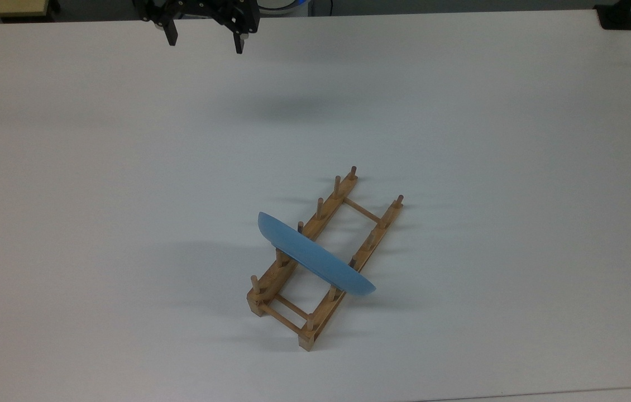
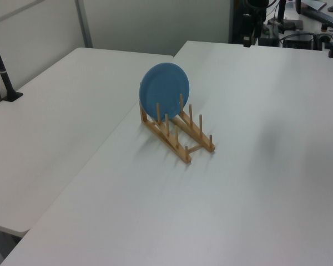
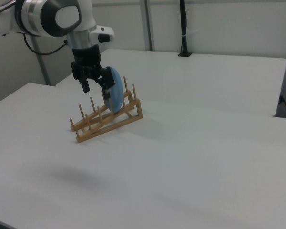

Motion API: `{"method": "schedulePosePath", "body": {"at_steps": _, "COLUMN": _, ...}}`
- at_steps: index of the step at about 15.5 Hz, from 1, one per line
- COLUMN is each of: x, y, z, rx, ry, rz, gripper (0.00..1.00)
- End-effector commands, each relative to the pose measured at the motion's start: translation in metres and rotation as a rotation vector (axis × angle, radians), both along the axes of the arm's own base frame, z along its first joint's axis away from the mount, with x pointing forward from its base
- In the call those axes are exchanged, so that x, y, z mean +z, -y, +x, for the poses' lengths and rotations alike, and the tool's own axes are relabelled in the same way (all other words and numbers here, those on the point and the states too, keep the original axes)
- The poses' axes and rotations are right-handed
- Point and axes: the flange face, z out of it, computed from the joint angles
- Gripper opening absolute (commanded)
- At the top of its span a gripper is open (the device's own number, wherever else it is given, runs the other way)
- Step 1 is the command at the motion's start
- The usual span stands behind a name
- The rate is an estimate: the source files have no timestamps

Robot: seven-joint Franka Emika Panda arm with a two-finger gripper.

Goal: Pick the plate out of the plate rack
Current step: 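Move the open gripper from its start pose toward the wooden rack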

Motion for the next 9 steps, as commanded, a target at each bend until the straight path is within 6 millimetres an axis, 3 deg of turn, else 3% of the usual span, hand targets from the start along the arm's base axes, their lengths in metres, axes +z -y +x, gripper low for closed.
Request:
{"method": "schedulePosePath", "body": {"at_steps": 1, "x": -0.017, "y": 0.002, "z": 0.006, "rx": 0.017, "ry": -0.041, "rz": -0.005, "gripper": 1.00}}
{"method": "schedulePosePath", "body": {"at_steps": 5, "x": -0.029, "y": 0.005, "z": 0.013, "rx": 0.012, "ry": -0.060, "rz": -0.004, "gripper": 1.00}}
{"method": "schedulePosePath", "body": {"at_steps": 9, "x": -0.028, "y": 0.007, "z": 0.013, "rx": 0.038, "ry": -0.055, "rz": 0.001, "gripper": 1.00}}
